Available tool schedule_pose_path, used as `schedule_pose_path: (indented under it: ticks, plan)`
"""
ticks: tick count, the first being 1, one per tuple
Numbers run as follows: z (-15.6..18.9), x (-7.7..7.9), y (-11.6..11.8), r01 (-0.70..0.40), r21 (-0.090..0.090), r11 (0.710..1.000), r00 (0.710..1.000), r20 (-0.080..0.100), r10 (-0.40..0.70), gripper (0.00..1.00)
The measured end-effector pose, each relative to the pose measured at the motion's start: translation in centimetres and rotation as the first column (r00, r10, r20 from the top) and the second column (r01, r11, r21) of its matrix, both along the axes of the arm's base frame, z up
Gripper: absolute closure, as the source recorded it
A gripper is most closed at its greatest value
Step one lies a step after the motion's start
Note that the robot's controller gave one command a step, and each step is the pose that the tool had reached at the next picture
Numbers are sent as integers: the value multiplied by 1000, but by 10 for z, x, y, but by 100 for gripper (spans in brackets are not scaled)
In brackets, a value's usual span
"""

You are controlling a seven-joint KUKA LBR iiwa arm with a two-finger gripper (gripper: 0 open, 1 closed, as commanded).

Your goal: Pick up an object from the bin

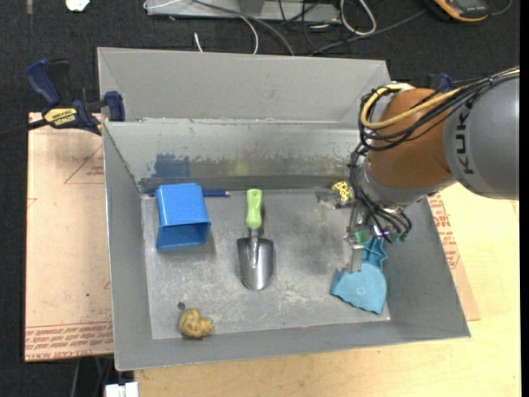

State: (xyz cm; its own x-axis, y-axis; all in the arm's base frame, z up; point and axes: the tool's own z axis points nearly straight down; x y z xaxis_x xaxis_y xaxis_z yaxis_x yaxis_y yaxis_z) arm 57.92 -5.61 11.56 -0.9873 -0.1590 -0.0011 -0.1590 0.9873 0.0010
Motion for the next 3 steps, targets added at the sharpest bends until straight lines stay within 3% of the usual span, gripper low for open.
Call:
schedule_pose_path:
  ticks: [1,2,3]
  plan:
    - [0,40,-63,-409,-2,913,913,5,409,0]
    - [-9,51,-83,-596,-2,803,803,4,596,0]
    - [-46,53,-74,-650,2,760,760,15,650,0]
